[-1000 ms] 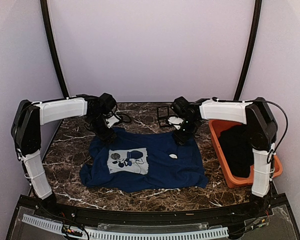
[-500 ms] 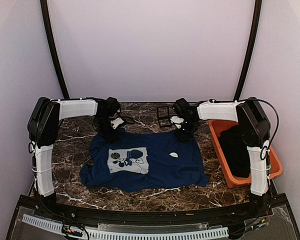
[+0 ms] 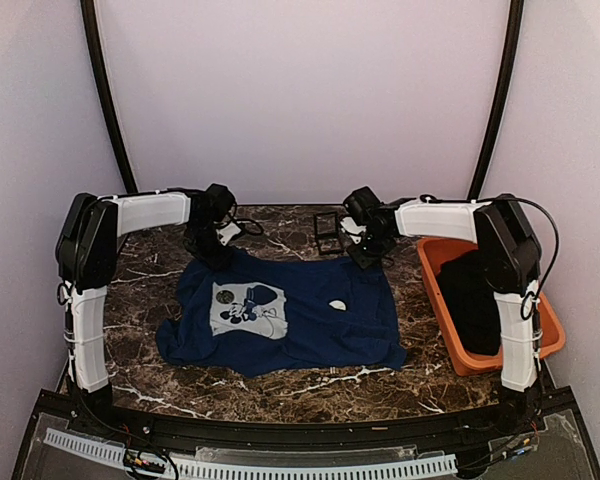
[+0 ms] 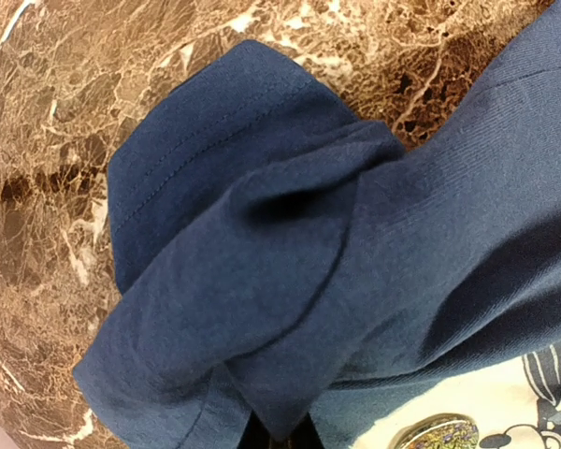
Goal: Pin the brooch onto the clothing
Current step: Smooth out the clothing with brooches at the center of the board.
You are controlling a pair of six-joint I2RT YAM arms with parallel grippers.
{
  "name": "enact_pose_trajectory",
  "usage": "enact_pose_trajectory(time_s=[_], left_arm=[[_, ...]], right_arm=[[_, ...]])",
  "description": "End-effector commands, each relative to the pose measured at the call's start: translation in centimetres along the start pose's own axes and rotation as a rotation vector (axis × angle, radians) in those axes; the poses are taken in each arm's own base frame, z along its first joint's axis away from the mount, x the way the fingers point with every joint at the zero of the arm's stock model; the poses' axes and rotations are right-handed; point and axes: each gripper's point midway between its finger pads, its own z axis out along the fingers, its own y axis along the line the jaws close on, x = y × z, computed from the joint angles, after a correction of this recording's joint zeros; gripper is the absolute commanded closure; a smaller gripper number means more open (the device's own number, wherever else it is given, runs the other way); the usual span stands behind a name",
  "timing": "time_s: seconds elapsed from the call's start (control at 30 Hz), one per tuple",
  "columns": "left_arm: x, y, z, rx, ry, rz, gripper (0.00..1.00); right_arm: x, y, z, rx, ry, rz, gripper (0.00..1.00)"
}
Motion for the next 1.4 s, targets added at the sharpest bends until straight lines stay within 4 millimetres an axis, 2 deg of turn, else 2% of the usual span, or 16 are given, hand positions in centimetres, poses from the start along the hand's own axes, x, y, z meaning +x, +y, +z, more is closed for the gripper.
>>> enact_pose_trajectory(time_s=[0.0, 0.17, 0.33, 0.43, 0.47, 0.5, 0.57, 0.6, 0.73, 0.97, 1.07, 1.2, 1.23, 1.3, 1.33, 1.37], left_arm=[[-0.2, 0.5, -0.7, -0.005, -0.008, -0.019, 0.99], [0.1, -0.1, -0.5, 0.022, 0.0, -0.018, 0.99], [0.3, -0.3, -0.4, 0.031, -0.001, -0.02, 0.99], [0.4, -0.3, -0.3, 0.031, 0.001, -0.02, 0.99], [0.5, -0.3, -0.3, 0.031, 0.001, -0.022, 0.99], [0.5, -0.4, -0.3, 0.033, 0.002, -0.022, 0.99], [0.4, -0.4, -0.3, 0.034, -0.002, -0.025, 0.99], [0.4, -0.4, -0.3, 0.033, -0.002, -0.025, 0.99], [0.3, 0.0, -0.3, 0.015, -0.007, -0.028, 0.99], [0.1, 1.2, -0.4, -0.055, -0.014, -0.03, 0.99], [0.0, 1.5, -0.3, -0.076, -0.02, -0.029, 0.99], [-0.3, 1.9, -0.1, -0.098, -0.032, -0.034, 0.98], [-0.3, 2.0, -0.2, -0.1, -0.034, -0.039, 0.94], [-0.4, 2.1, -0.6, -0.104, -0.04, -0.048, 0.78], [-0.5, 2.1, -0.8, -0.106, -0.044, -0.052, 0.66], [-0.7, 2.3, -1.4, -0.11, -0.06, -0.06, 0.59]], right_arm=[[-0.3, -0.6, 0.4, -0.007, 0.004, 0.037, 0.43], [0.1, -1.0, 1.6, -0.063, 0.031, 0.104, 0.38], [0.7, -0.1, 3.2, -0.148, 0.055, 0.137, 0.38], [0.9, 0.8, 3.9, -0.203, 0.066, 0.144, 0.42], [0.9, 1.1, 4.0, -0.219, 0.067, 0.144, 0.48], [1.0, 1.4, 4.2, -0.231, 0.071, 0.143, 0.6], [0.8, 1.3, 4.3, -0.233, 0.07, 0.149, 0.92], [0.7, 1.0, 4.2, -0.22, 0.067, 0.152, 1.0], [-0.5, -1.5, 3.0, -0.103, 0.014, 0.159, 1.0], [-3.7, -7.8, -1.4, 0.18, -0.151, 0.202, 1.0], [-4.3, -8.7, -1.9, 0.224, -0.171, 0.2, 1.0], [-4.6, -8.6, -1.1, 0.233, -0.166, 0.201, 1.0], [-4.6, -8.3, -0.8, 0.222, -0.161, 0.195, 0.99], [-4.4, -7.6, -0.6, 0.202, -0.145, 0.184, 0.77], [-4.3, -7.1, -0.6, 0.194, -0.139, 0.174, 0.7], [-4.3, -6.6, -1.1, 0.184, -0.142, 0.163, 0.63]])
